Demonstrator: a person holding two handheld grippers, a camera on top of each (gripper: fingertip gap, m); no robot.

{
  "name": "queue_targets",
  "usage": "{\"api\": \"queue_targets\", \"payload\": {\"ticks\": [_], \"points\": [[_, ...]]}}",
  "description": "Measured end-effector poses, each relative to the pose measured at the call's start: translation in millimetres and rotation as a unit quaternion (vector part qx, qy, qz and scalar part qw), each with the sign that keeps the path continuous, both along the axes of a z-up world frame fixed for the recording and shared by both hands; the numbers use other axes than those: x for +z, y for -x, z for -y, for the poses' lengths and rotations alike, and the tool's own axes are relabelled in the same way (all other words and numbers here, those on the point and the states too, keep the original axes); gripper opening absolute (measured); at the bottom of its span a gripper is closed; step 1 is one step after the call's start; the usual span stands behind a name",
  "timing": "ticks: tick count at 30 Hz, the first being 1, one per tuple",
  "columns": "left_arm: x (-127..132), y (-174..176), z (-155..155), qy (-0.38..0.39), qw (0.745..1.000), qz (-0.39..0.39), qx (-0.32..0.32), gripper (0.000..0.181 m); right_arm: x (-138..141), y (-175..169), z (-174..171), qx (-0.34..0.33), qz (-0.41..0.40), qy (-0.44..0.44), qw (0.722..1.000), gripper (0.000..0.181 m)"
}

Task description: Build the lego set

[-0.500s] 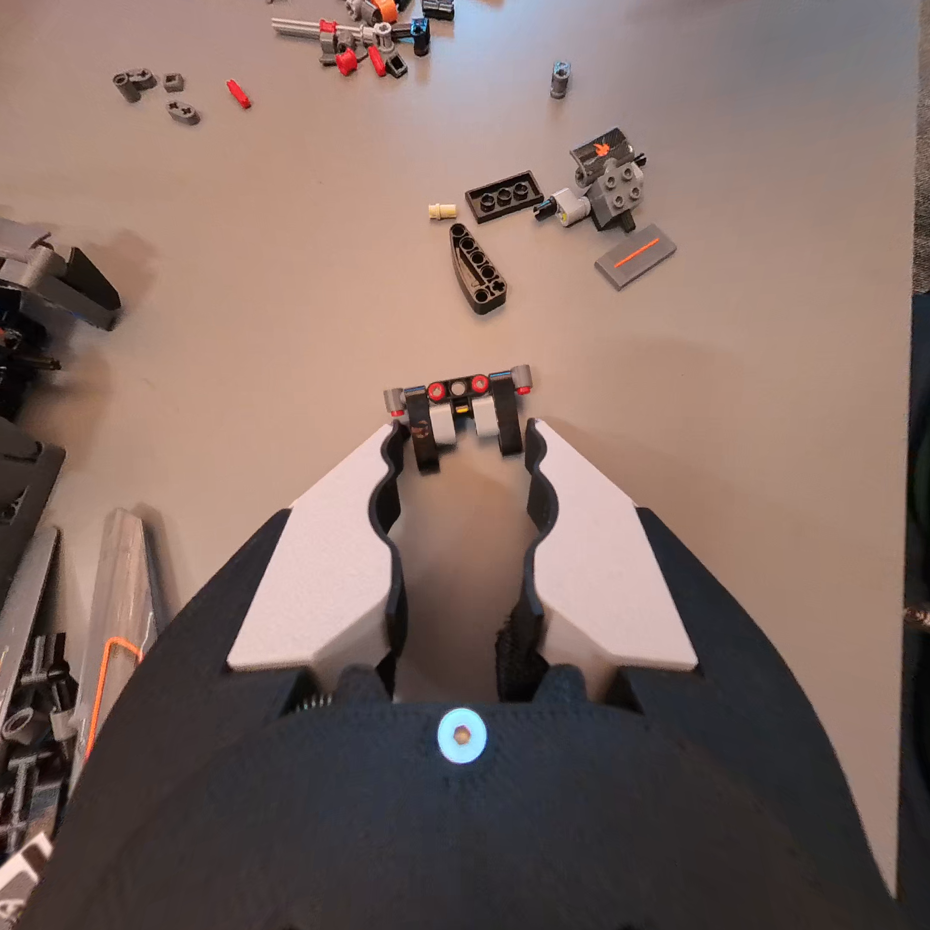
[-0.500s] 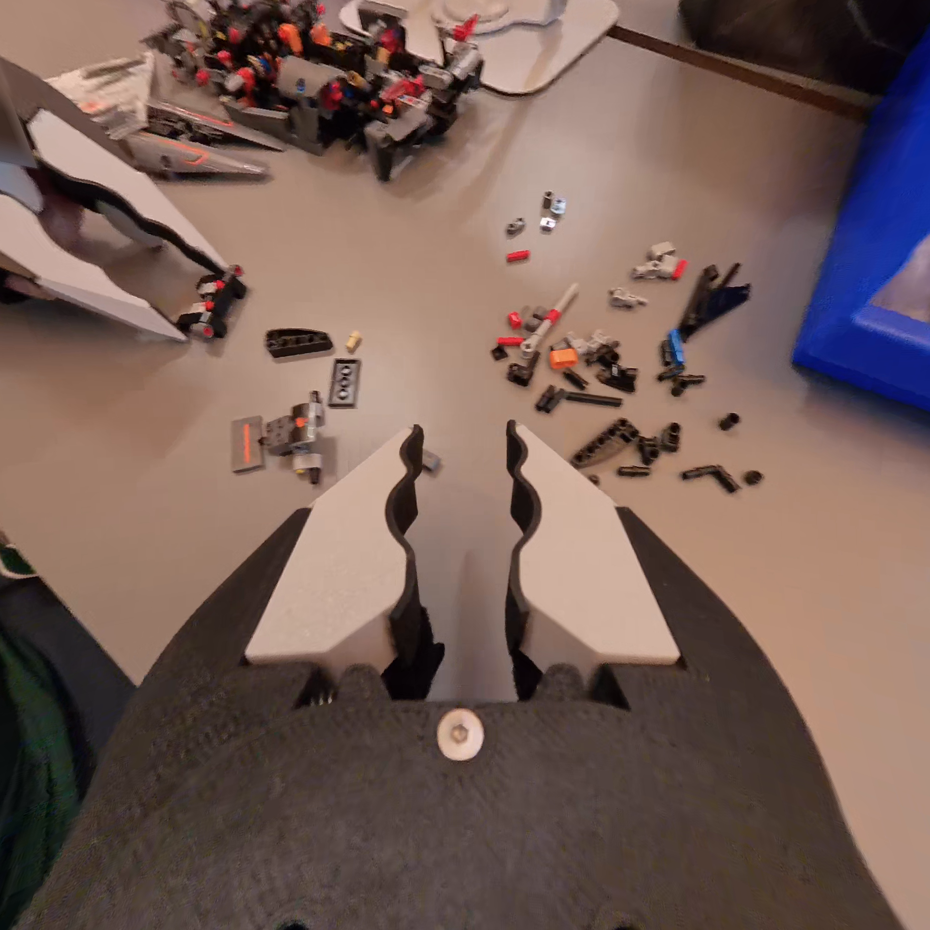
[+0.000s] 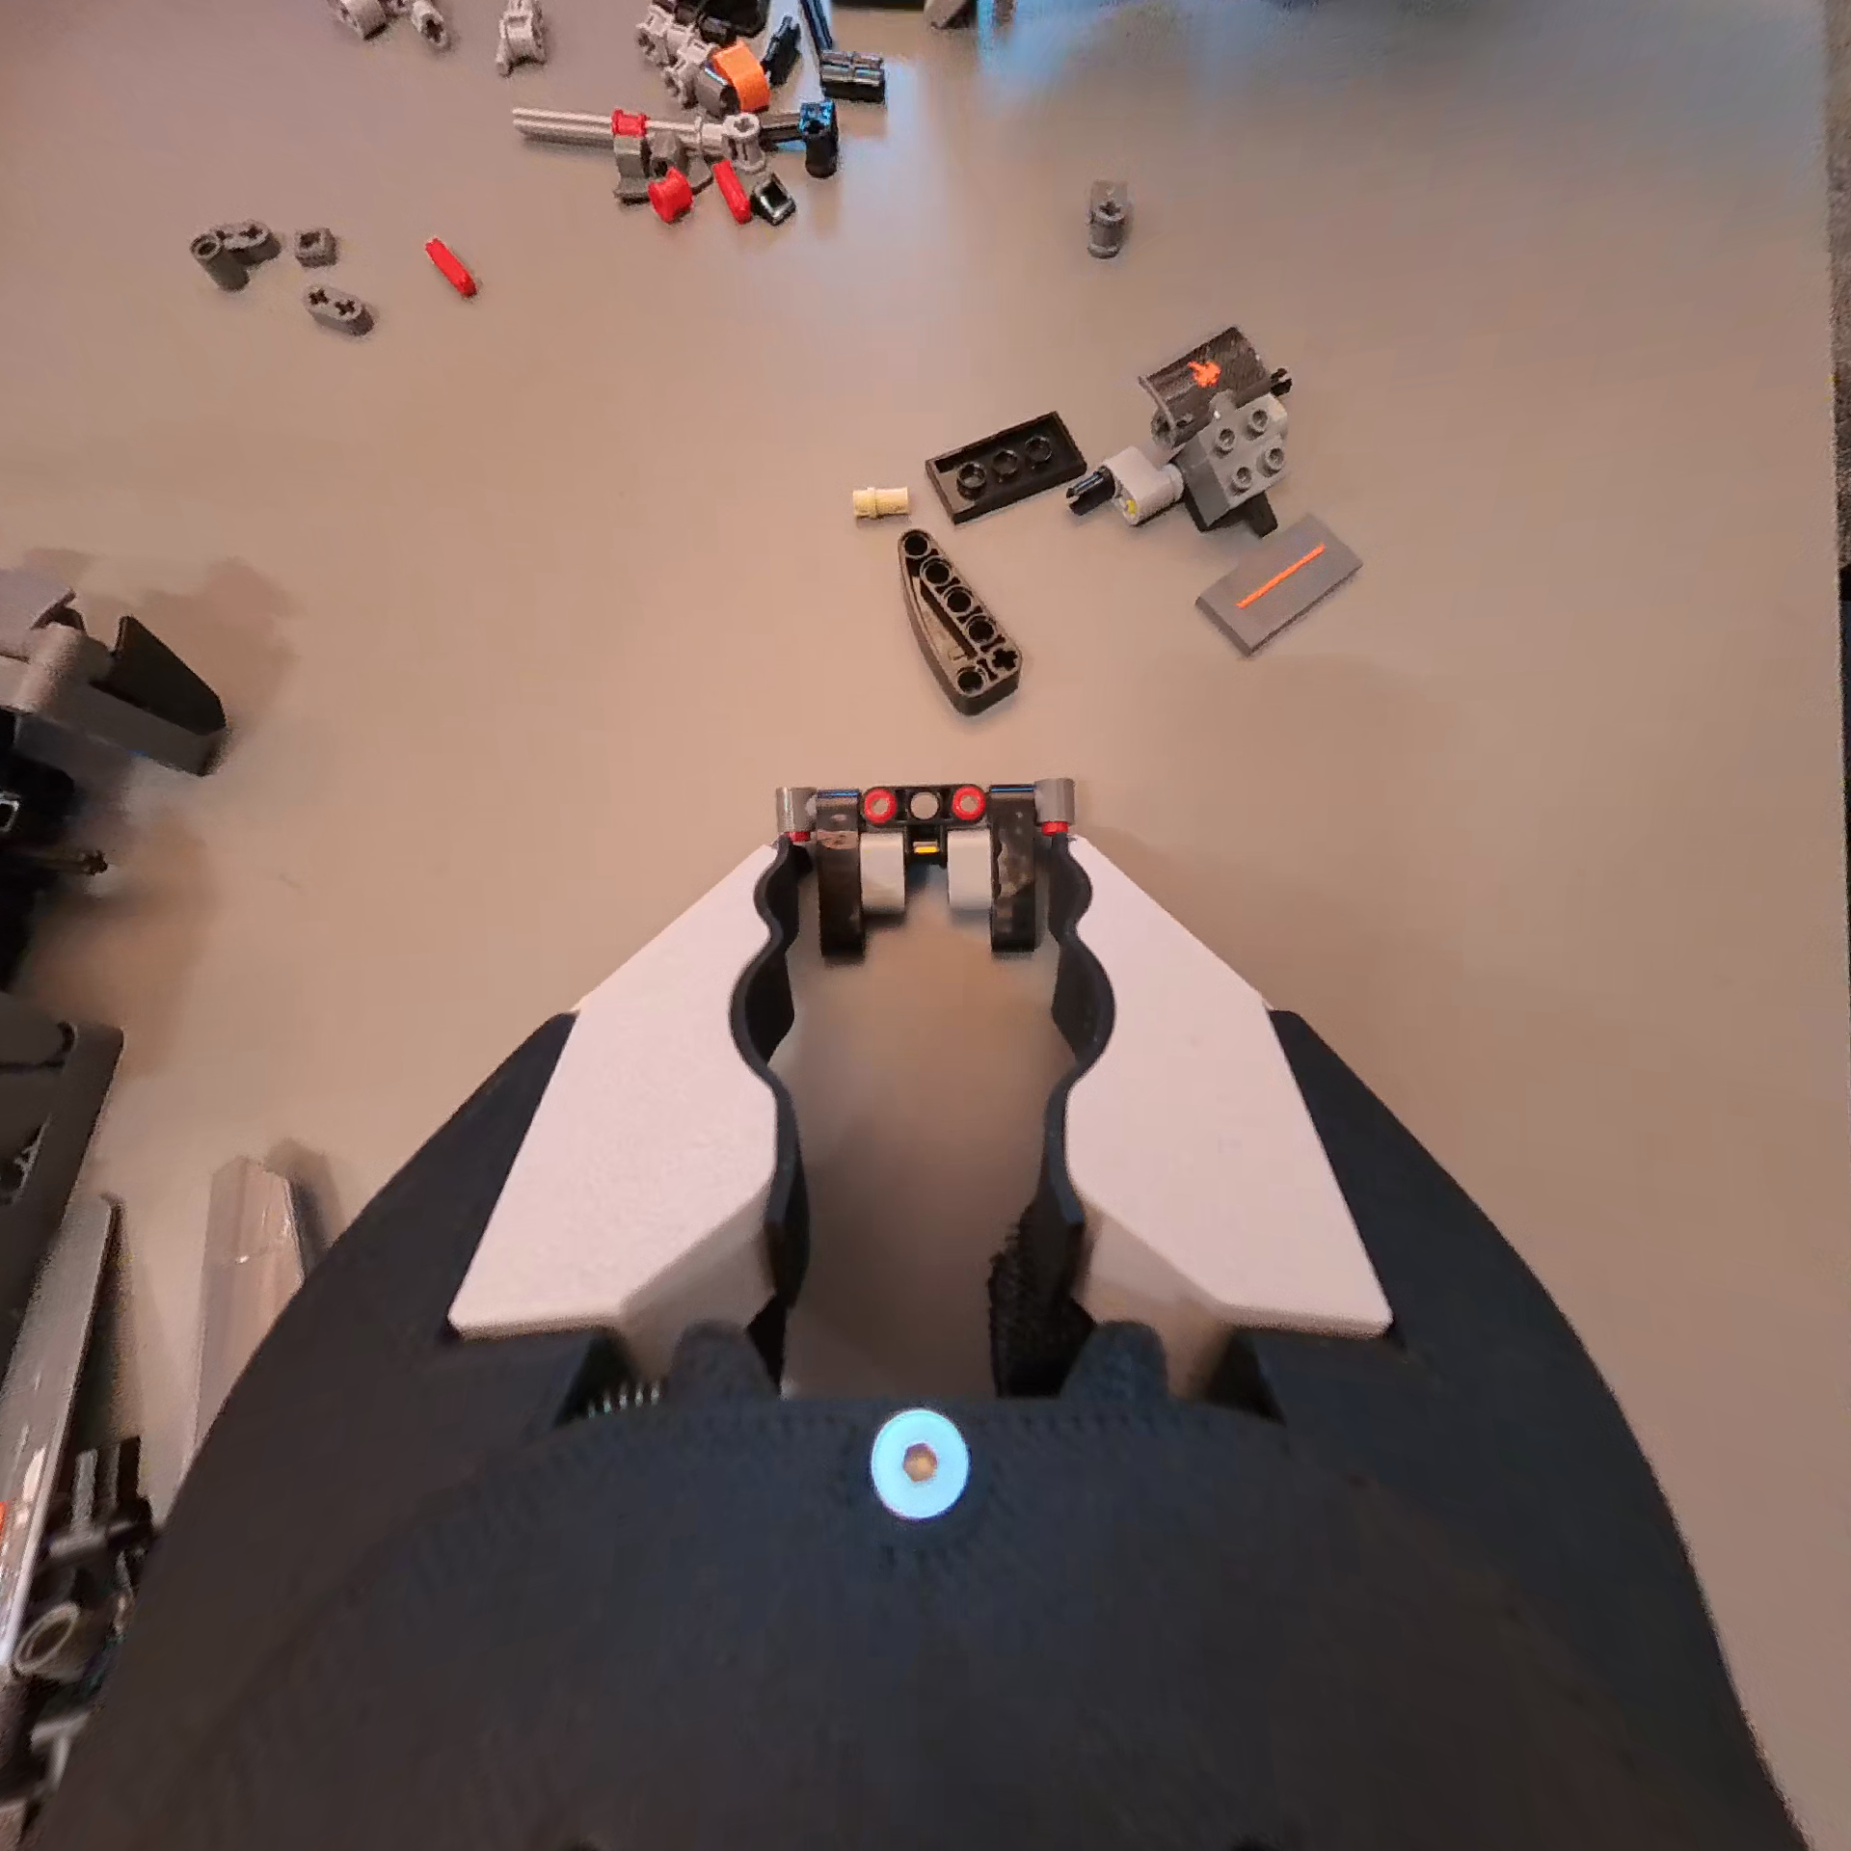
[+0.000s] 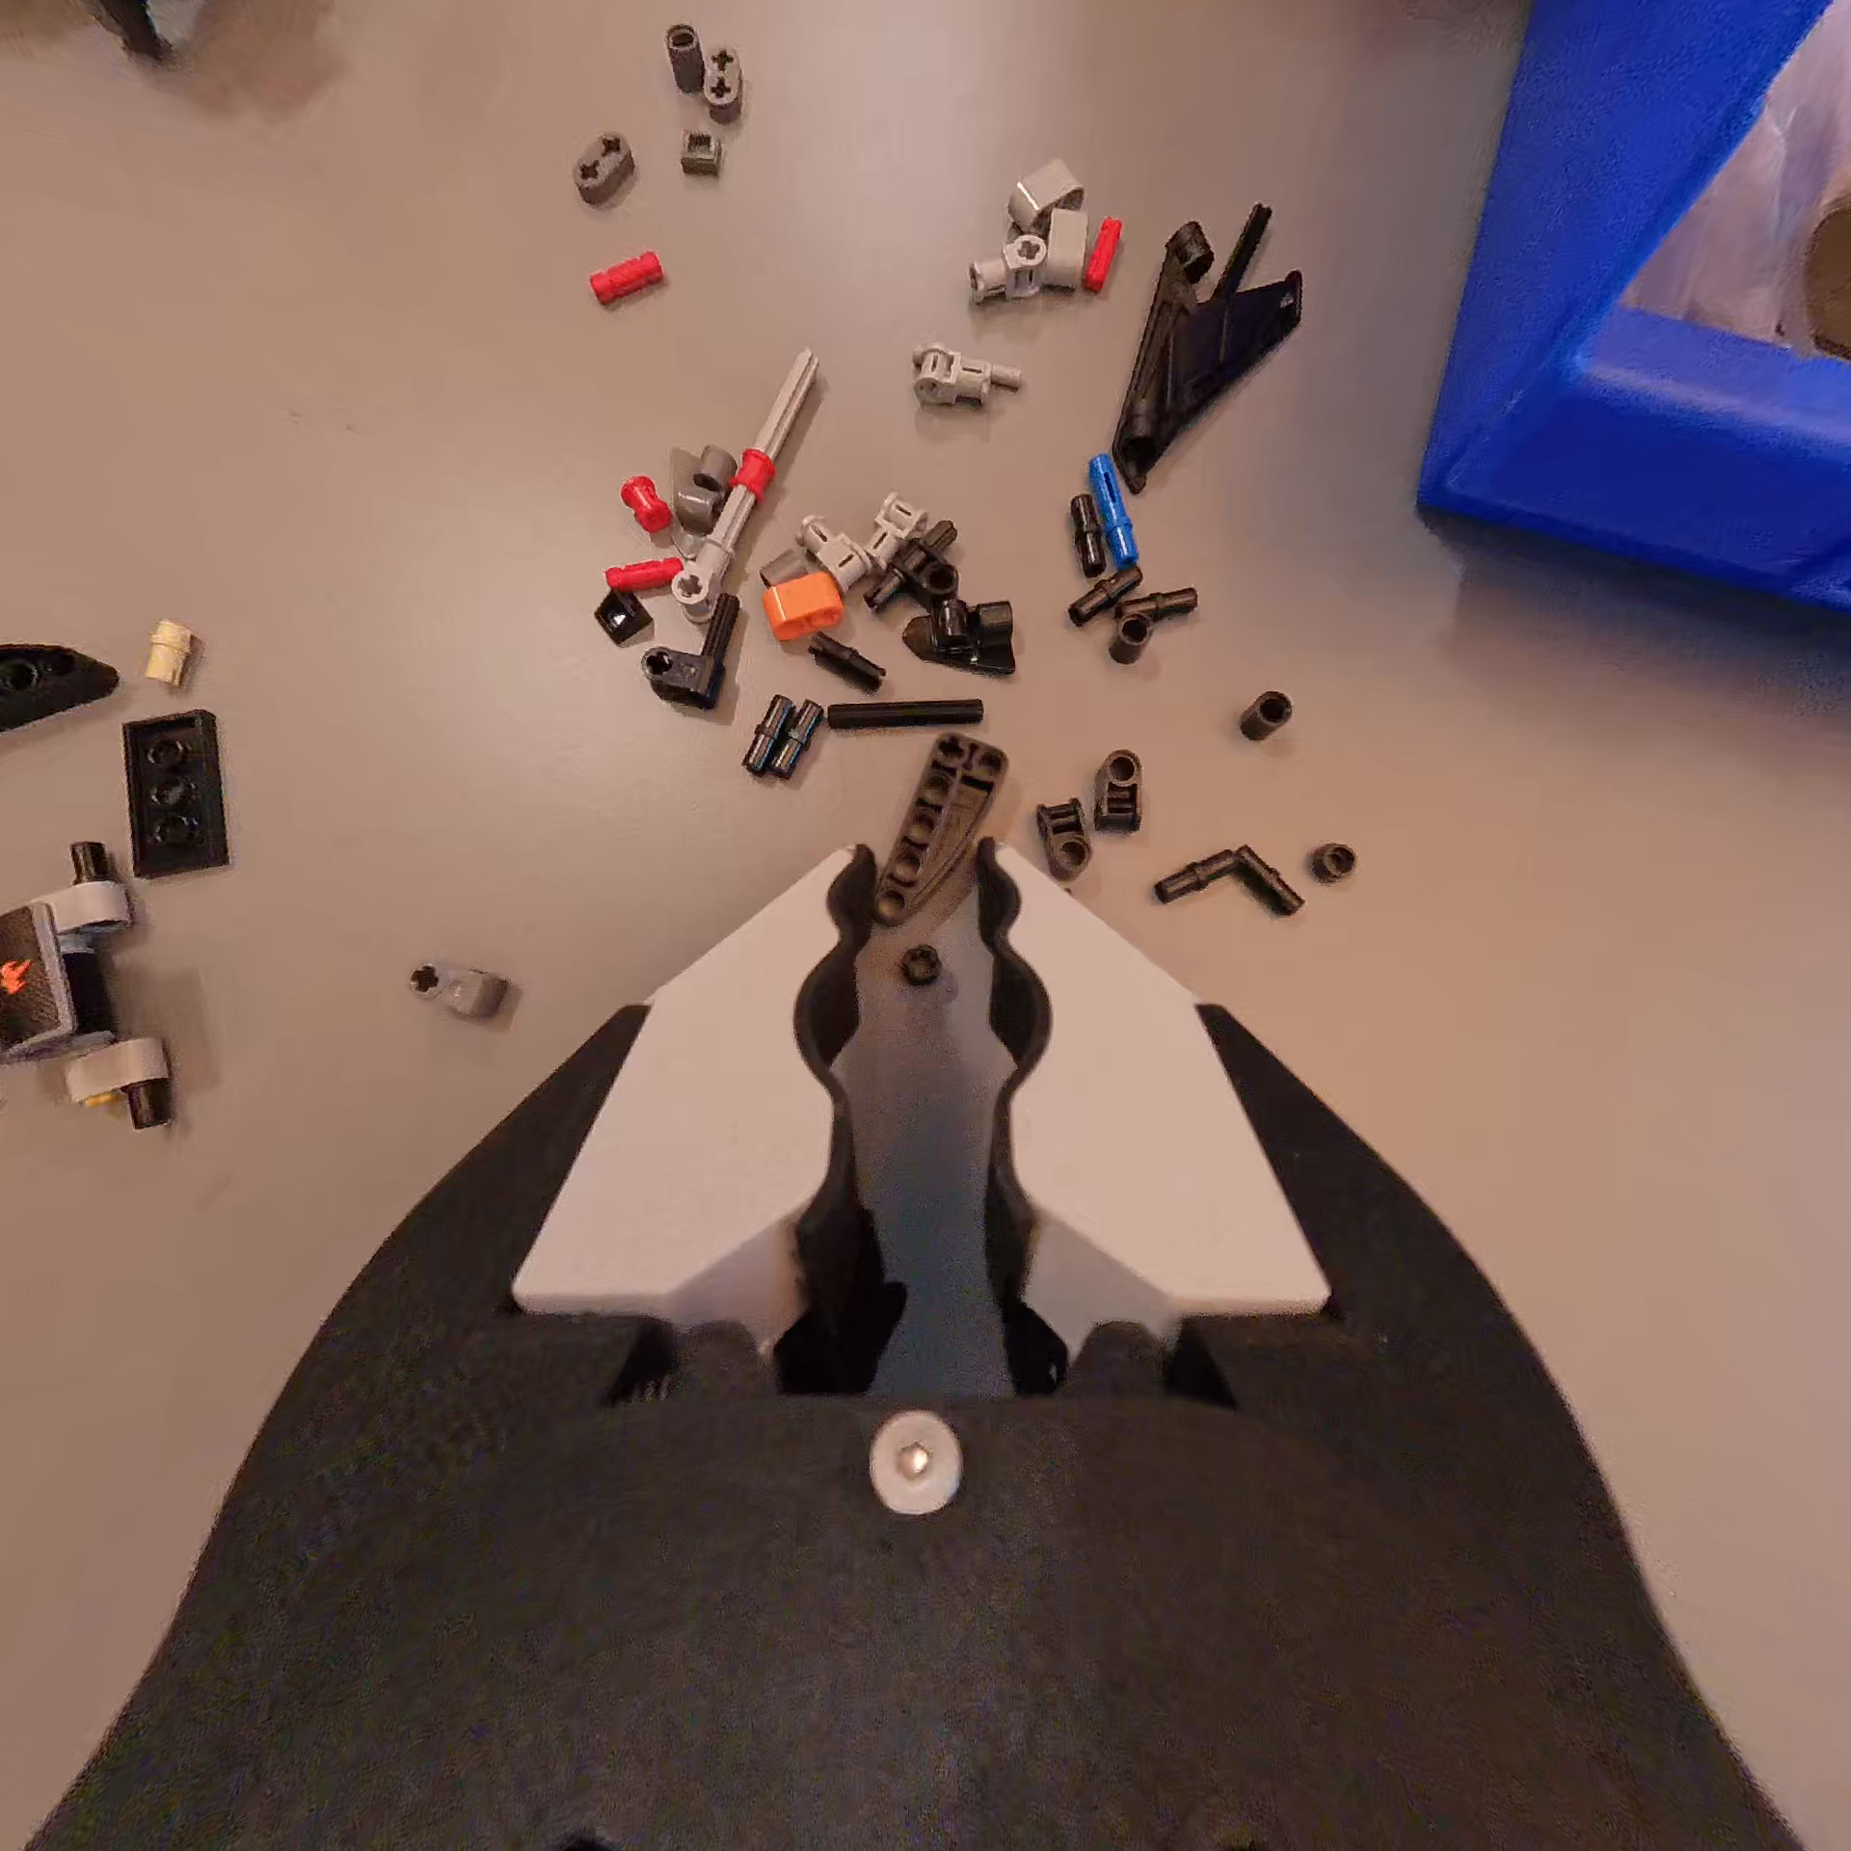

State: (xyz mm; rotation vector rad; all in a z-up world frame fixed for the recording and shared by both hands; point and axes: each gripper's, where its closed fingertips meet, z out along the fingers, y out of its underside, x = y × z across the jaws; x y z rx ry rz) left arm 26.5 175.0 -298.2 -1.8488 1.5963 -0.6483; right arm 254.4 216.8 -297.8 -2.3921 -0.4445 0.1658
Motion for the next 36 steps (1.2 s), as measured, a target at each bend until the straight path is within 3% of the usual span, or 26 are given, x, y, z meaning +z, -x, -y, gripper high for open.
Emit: {"api": "queue_targets", "payload": {"ticks": [1, 7, 21, 30, 36], "points": [[0.0, -0.9, -0.3, 0.000, 1.000, 0.000, -0.002, 0.049, 0.0, -0.2, -0.3, 0.001, 0.002, 0.000, 1.000, 0.014], [0.4, -2.9, -1.6, -0.007, 1.000, 0.000, -0.006, 0.053, 5.5, 10.0, 7.4, 0.029, -0.026, -0.006, 0.999, 0.010], [9.9, 16.6, -13.7, -0.005, 0.999, 0.031, 0.012, 0.062, 41.5, 17.4, 78.5, 0.124, -0.025, -0.050, 0.991, 0.010], [14.8, 33.2, -32.8, -0.019, 0.998, 0.044, 0.045, 0.060, 45.9, 35.0, 84.9, 0.153, -0.029, -0.064, 0.986, 0.010], [14.1, 32.7, -28.2, -0.023, 0.998, 0.041, 0.029, 0.059, 48.2, 46.5, 85.3, 0.170, -0.031, -0.065, 0.983, 0.010]]}}
